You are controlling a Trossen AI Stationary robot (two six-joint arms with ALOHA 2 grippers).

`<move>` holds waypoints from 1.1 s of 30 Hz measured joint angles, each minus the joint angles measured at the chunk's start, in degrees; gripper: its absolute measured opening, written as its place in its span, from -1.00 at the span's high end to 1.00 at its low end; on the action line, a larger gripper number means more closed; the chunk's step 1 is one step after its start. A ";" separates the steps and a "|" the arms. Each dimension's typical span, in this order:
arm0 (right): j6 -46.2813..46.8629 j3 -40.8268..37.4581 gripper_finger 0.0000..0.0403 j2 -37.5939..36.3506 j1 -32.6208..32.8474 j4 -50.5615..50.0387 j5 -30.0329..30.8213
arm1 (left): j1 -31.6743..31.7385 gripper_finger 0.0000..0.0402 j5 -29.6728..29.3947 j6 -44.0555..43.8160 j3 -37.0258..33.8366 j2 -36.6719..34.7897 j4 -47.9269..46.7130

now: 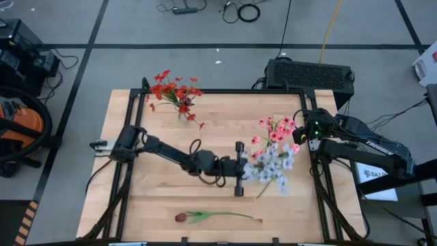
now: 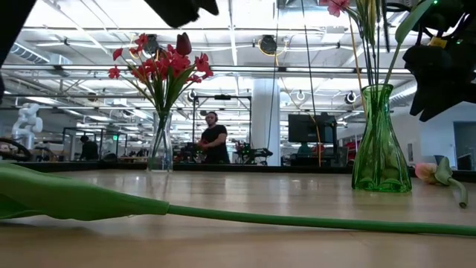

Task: Sort flowers into vase by color
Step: Put the white flowers into the green vase

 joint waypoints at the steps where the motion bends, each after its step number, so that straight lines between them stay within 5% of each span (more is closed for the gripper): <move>1: 0.02 0.00 0.26 0.00 0.00 0.00 0.00 | 0.61 0.95 0.10 0.00 0.01 0.01 -0.06; 18: -0.46 0.00 0.26 0.00 0.00 0.01 0.02 | 3.74 0.95 4.32 -4.06 0.05 1.99 -5.80; 33: -0.29 0.00 0.26 0.00 0.00 0.01 0.04 | 4.76 0.95 -0.35 -9.27 0.03 7.94 -7.08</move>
